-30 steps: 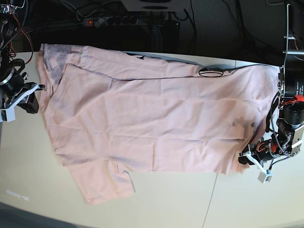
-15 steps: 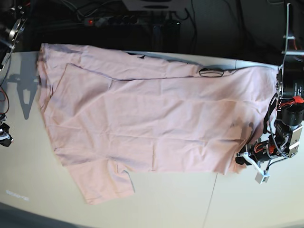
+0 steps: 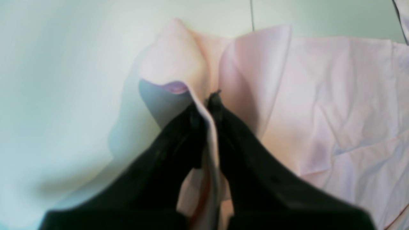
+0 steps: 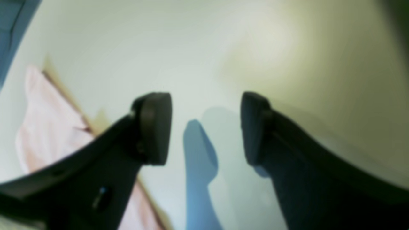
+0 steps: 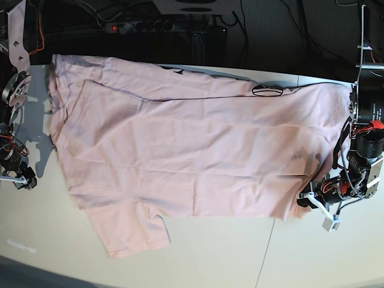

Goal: Fold the T-shirt properly
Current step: 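Release with the right gripper and grasp the sleeve near the hem, then lift the hem edge with both grippers and fold it over the shirt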

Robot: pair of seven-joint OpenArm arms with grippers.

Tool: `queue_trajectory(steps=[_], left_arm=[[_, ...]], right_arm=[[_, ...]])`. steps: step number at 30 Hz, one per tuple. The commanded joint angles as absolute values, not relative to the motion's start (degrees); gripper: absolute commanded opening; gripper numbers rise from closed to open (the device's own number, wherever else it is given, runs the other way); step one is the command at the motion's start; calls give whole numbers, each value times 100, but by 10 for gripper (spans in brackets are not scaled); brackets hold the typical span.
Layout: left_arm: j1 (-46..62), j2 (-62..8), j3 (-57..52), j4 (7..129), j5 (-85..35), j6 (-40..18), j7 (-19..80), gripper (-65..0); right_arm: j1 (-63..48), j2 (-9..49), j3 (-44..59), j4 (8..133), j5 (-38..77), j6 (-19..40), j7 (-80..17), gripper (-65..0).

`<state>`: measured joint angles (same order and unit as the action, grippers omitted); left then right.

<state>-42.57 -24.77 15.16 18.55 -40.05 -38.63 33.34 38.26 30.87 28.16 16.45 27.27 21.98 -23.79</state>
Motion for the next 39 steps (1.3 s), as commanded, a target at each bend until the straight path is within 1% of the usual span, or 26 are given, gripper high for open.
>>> queue_trajectory(steps=[1, 7, 12, 17, 22, 26, 30, 31, 32, 33, 34, 36, 37, 39], left_arm=[[-4447, -2523, 1509, 1957, -4132, -4000, 3291, -650], [-4447, -2477, 1509, 1957, -4134, -4000, 3306, -650], [-4447, -2477, 1509, 1957, -4134, -4000, 3304, -650], [-4447, -2477, 1509, 1957, -4134, -4000, 3304, -650], [-4447, -2477, 1509, 1957, -4134, -4000, 3304, -650], [-4447, -2480, 1509, 1957, -4130, -4000, 3306, -650], [-4447, -2480, 1509, 1957, -4128, -4000, 3306, -650], [-4447, -2480, 1509, 1957, -4130, -4000, 3306, -650], [-4447, -2480, 1509, 1957, -4130, -4000, 3306, -650], [-4447, -2480, 1509, 1957, -4130, -4000, 3306, -650], [-4447, -2482, 1509, 1957, -4130, -4000, 3306, -650], [-4449, -2493, 1509, 1957, -4132, -4000, 3304, -650], [-4462, -2499, 1509, 1957, -4132, -4000, 3304, -650], [-4480, -2526, 1509, 1957, -4136, -4000, 3304, -650]], right_arm=[[3931, 3015, 2821, 1669, 2591, 2596, -2443, -301], [3933, 2370, 2821, 1671, 2163, 2600, -2440, -301], [3935, 2040, 2499, 1675, 1925, 2692, -2440, -301], [3938, 1835, 1525, 1678, 1927, 2755, -2571, -301], [3940, 1671, 576, 1715, 1977, 2945, -2593, -301], [3968, 1599, 167, 1756, 2161, 3050, -2705, -301], [3966, 1608, 47, 1791, 2276, 3133, -2893, -303], [3966, 1616, 47, 1791, 2265, 3133, -2912, -313], [3966, 1629, 47, 1791, 2255, 3131, -2919, -349], [3966, 1647, 47, 1791, 2193, 3131, -2919, -402], [3968, 1658, 47, 1804, 2082, 3129, -2917, -469], [3964, 1671, 47, 1865, 1872, 3129, -2915, -621], [3962, 1671, 47, 1909, 1791, 3129, -2915, -650], [3962, 1699, 47, 2034, 1579, 3131, -2917, -650]])
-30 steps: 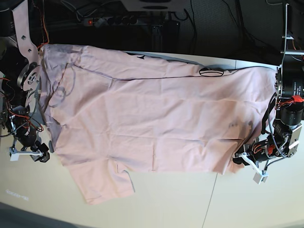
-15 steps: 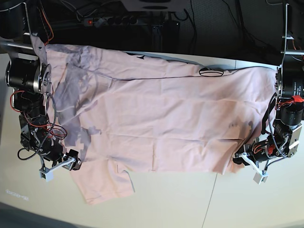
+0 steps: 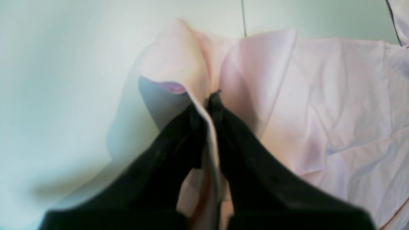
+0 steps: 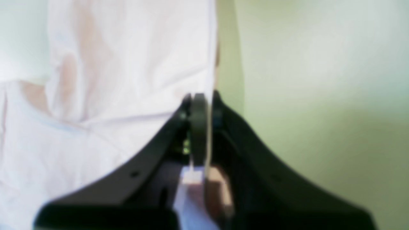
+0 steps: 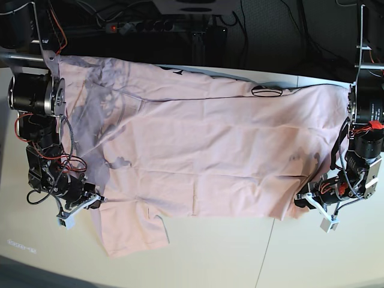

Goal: Fold the T-shirt properly
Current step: 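Lift the hem edge with both grippers and fold it over the shirt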

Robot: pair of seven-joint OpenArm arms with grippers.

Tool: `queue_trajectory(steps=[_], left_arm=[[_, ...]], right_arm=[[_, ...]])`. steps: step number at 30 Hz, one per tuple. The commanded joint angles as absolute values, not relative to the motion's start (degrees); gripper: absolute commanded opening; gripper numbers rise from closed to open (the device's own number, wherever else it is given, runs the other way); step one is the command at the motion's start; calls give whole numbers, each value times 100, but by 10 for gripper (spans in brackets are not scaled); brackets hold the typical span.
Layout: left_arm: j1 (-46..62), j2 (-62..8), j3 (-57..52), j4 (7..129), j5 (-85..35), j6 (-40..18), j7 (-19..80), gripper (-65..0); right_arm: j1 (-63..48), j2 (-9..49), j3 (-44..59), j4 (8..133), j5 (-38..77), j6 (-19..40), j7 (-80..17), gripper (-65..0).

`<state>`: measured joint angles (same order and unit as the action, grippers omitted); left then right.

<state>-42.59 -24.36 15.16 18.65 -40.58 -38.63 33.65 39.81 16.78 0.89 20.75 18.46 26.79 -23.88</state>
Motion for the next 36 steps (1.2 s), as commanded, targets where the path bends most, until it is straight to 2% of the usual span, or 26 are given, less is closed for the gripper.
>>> queue_trajectory(steps=[1, 5, 9, 16, 26, 31, 36], left_arm=[[-4495, -2545, 1509, 1957, -4163, -4000, 3304, -650], [-4595, -2720, 1509, 1957, -4630, -4000, 3413, -650], [-4797, -2917, 1509, 1957, -5192, -4000, 4001, -650], [-4919, -3218, 1509, 1957, -6300, -4000, 5301, -650], [-4899, -3774, 1509, 2217, -8060, -4000, 6925, -650], [-4501, -4084, 1509, 2716, -8500, -4000, 7505, -650], [-3712, -4480, 1509, 3686, -8500, -4000, 7500, -650]], right_arm=[[3959, 1721, 47, 2121, 1553, 3131, -2915, -650], [3948, 1846, 47, 2541, 1564, 3133, -2932, -650], [3946, 1981, 47, 2950, 1667, 3146, -3118, -650], [3874, 2270, 47, 3597, 2849, 3306, -3837, -650], [3070, 2888, 47, 5026, 4003, 3328, -4392, -650], [2661, 3197, 47, 5784, 4300, 3328, -4733, -650], [2257, 3535, 58, 6198, 4407, 3330, -4753, -650]])
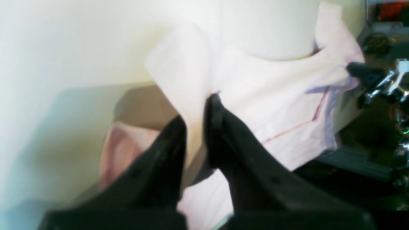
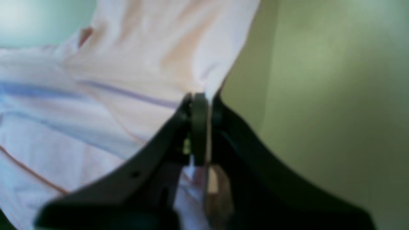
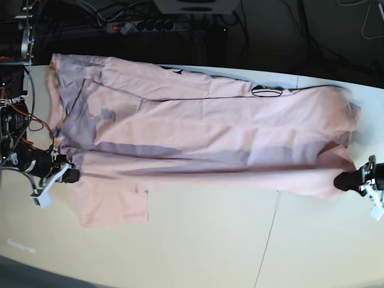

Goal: Fold the T-shirt properly
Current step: 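Lift the hem edge with both grippers and fold it over the shirt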

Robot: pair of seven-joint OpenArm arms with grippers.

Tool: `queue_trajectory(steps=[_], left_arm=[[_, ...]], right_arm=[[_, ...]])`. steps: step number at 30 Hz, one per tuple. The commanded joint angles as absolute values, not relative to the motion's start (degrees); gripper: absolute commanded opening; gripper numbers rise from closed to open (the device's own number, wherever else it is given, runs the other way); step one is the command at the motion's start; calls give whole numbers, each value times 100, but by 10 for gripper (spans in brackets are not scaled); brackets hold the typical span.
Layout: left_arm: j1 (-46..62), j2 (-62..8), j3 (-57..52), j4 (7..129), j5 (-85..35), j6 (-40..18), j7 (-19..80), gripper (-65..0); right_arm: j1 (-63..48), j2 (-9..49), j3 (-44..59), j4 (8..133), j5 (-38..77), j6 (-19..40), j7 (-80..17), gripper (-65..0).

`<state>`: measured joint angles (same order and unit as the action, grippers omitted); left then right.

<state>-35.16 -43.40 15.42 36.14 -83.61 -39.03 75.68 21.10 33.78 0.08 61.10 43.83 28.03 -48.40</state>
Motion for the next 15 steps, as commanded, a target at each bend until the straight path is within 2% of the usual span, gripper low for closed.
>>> queue_trajectory(steps=[1, 8, 15], left_arm=[[-3568, -4550, 1509, 3898, -8500, -4000, 7483, -650], [-2779, -4893, 1509, 5089, -8500, -4000, 7485, -650], [-2191, -4921, 1509, 5546, -8500, -4000, 7483, -650]], right_arm=[[2193, 3594, 62, 6257, 4418, 3330, -4757, -650], [1684, 3798, 67, 6628, 4501, 3330, -4825, -650], [1238, 3852, 80, 6875, 4493, 3328, -4847, -650]])
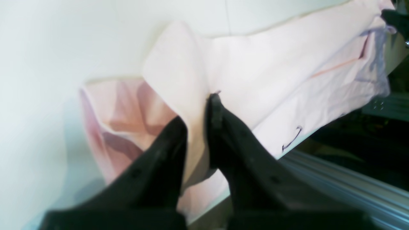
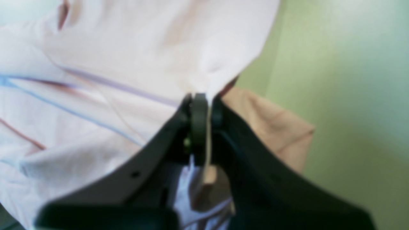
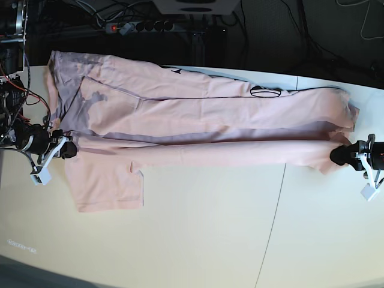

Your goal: Fold the T-shirt properly

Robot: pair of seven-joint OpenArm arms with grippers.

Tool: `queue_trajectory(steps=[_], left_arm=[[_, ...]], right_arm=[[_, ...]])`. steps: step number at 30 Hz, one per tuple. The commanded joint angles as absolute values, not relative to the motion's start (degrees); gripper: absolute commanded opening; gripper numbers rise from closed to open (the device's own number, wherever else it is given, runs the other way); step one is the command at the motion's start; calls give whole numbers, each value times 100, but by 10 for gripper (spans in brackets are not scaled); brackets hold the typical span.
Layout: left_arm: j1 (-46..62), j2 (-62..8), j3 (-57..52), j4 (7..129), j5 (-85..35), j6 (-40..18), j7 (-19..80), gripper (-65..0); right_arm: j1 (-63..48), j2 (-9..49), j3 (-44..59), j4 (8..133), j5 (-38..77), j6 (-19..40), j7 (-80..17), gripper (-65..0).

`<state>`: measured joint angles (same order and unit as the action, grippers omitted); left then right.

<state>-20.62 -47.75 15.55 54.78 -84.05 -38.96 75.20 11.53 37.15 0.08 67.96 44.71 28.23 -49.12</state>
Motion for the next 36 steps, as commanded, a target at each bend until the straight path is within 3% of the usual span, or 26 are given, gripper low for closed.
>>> queue_trajectory(steps=[1, 14, 15, 18, 19, 36], left_arm=[[-2128, -4921, 1509, 5572, -8500, -4000, 7481, -650], [-1900, -4757, 1509, 5581, -8451, -4000, 7048, -650], [-1900, -4720, 1509, 5581, -8442, -4000, 7050, -650], [-1900, -4630, 1509, 5581, -8442, -4000, 7050, -650], [-1900, -4606, 1509, 5581, -8442, -4000, 7050, -650], [-1900, -4556, 1509, 5581, -8403, -4000, 7050, -650]], right_arm=[[1170, 3861, 80, 6888, 4495, 3328, -4842, -650], [777, 3889, 78, 6768, 4244, 3321, -4637, -650], [777, 3889, 78, 6768, 4115, 3319, -4560, -588], [777, 3892, 80, 6768, 3986, 3280, -4543, -275], [779, 3892, 80, 6768, 3986, 3280, -4543, -229], [2021, 3830, 786, 6484, 4014, 3275, -4523, -221]])
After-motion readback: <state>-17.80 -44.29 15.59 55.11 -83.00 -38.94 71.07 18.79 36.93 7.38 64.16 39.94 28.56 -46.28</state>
